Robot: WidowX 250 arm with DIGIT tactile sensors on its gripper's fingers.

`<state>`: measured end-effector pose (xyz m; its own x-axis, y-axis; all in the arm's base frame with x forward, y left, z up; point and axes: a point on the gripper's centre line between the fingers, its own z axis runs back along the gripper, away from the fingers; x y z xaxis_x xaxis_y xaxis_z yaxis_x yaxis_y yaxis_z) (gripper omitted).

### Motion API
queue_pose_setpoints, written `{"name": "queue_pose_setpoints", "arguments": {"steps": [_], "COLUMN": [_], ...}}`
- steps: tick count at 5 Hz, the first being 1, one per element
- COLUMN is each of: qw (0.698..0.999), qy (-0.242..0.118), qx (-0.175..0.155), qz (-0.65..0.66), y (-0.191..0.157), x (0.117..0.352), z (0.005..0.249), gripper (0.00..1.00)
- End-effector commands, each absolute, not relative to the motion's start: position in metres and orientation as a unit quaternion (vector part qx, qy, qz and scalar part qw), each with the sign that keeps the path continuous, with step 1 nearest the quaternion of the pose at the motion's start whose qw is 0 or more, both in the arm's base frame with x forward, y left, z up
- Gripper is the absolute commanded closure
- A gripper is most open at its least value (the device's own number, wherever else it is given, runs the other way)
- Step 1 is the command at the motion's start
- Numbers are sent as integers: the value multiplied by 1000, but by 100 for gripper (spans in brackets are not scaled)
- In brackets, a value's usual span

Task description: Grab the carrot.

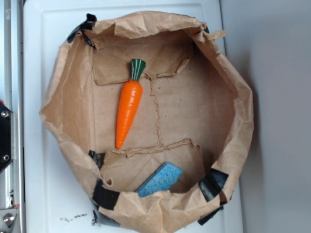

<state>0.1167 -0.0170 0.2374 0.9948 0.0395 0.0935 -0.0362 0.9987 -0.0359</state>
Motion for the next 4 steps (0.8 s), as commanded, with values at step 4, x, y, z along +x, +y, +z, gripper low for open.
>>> {"name": "queue_pose_setpoints", "arguments": {"steps": [4], "qw": [995], "qy": [-19], "qx": [3], "qz": [100], "y": [16], "x": [219], "z": [205], "gripper": [0]}}
